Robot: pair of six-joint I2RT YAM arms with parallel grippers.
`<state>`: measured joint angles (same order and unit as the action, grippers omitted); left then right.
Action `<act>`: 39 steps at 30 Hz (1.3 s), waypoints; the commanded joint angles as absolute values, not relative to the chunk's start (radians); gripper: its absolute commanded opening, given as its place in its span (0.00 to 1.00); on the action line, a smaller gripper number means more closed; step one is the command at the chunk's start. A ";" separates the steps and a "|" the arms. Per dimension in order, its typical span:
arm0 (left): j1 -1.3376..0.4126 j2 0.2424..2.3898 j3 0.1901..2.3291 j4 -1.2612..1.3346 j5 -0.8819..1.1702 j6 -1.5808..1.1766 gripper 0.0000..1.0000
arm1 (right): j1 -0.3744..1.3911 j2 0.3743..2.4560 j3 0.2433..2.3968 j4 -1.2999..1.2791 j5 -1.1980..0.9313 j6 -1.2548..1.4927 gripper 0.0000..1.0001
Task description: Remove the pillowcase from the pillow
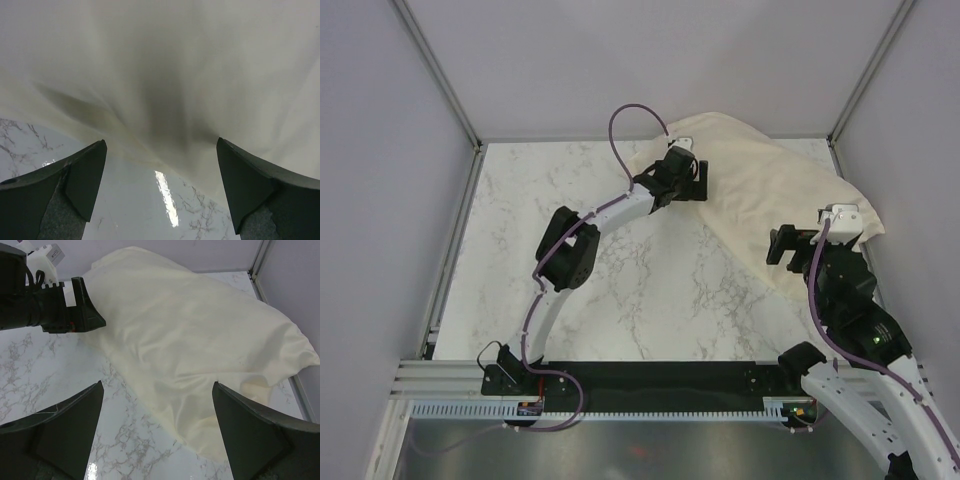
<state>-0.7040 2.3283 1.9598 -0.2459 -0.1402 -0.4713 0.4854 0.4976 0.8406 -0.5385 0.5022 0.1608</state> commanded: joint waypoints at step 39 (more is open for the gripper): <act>-0.768 1.560 1.106 -0.138 -0.268 -0.537 0.02 | 0.488 0.624 0.924 -0.612 0.563 0.195 0.98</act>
<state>-0.7513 1.6814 1.2152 -0.1402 -0.2157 -0.4877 0.4854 0.5884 0.9333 -0.6857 0.5442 0.1658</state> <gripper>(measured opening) 0.033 0.982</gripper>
